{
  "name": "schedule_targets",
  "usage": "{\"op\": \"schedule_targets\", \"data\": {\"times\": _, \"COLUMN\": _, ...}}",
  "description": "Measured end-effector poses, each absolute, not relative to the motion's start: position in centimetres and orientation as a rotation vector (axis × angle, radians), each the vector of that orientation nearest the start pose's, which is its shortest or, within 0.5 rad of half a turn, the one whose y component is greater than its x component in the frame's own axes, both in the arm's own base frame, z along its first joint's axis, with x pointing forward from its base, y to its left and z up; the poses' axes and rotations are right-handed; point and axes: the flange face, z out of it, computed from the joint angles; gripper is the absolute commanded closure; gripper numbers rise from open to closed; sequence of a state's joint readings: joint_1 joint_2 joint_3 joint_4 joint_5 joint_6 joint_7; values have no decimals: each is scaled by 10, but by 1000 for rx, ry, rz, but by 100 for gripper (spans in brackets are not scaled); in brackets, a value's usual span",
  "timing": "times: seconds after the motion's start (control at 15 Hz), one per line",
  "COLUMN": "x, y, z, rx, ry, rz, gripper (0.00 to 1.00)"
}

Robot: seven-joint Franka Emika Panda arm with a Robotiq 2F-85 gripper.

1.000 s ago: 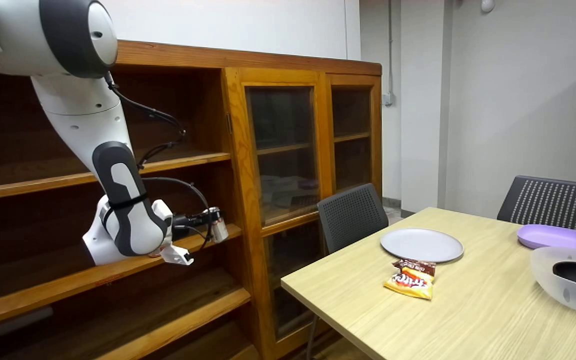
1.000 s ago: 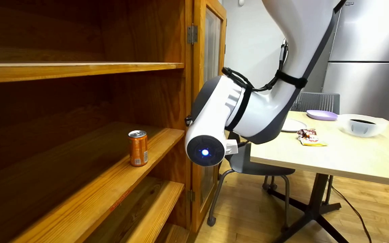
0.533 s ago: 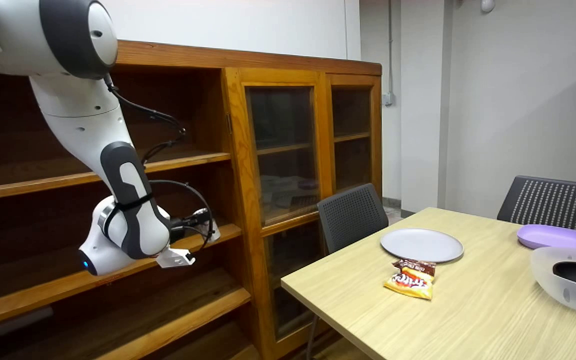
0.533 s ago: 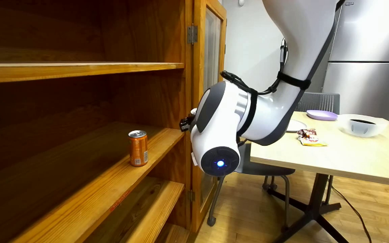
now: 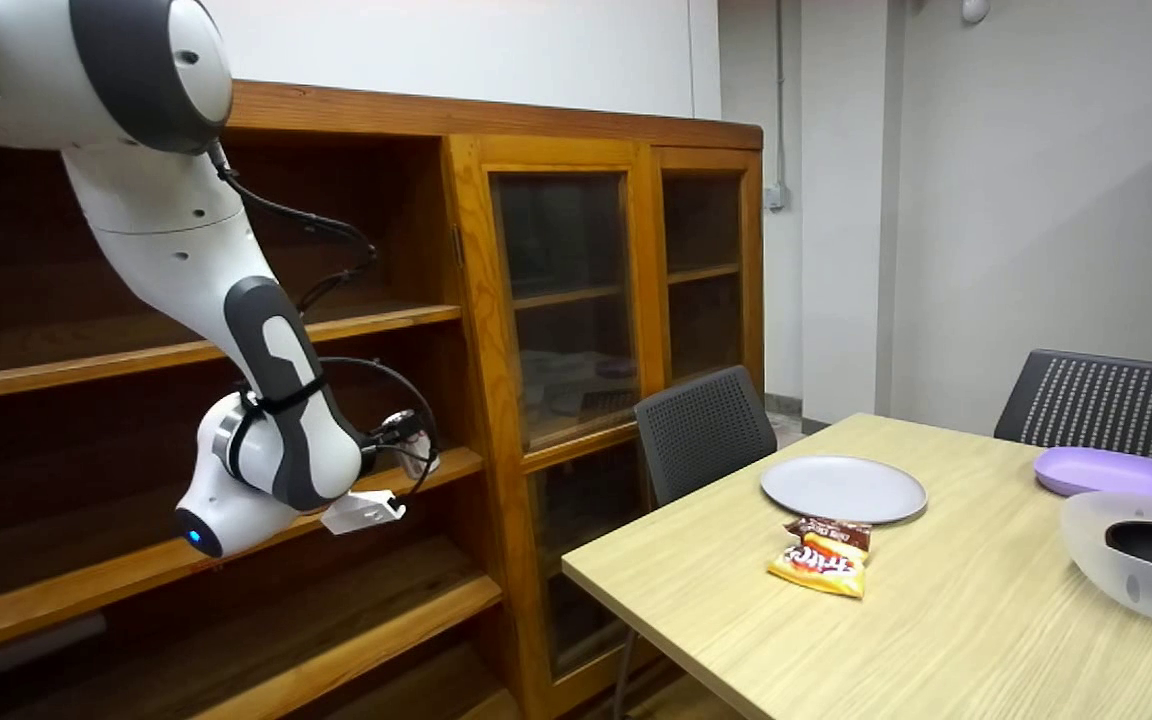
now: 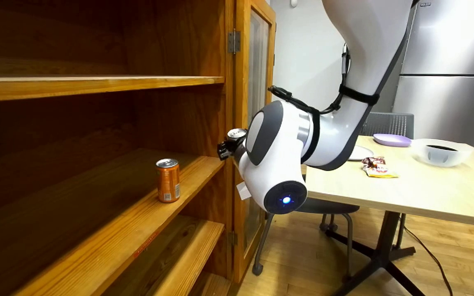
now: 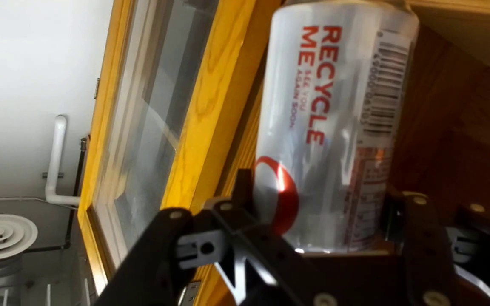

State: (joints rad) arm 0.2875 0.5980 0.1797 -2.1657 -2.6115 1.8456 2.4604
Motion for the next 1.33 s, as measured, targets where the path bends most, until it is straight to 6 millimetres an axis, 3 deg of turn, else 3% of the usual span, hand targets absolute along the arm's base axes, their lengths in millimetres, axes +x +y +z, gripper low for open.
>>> {"op": "schedule_targets", "data": {"times": 0.8, "x": 504, "y": 282, "z": 155, "rx": -2261, "ry": -567, "rz": -2411, "gripper": 60}}
{"op": "schedule_targets", "data": {"times": 1.33, "x": 512, "y": 291, "z": 162, "rx": -2263, "ry": -564, "rz": -2385, "gripper": 60}}
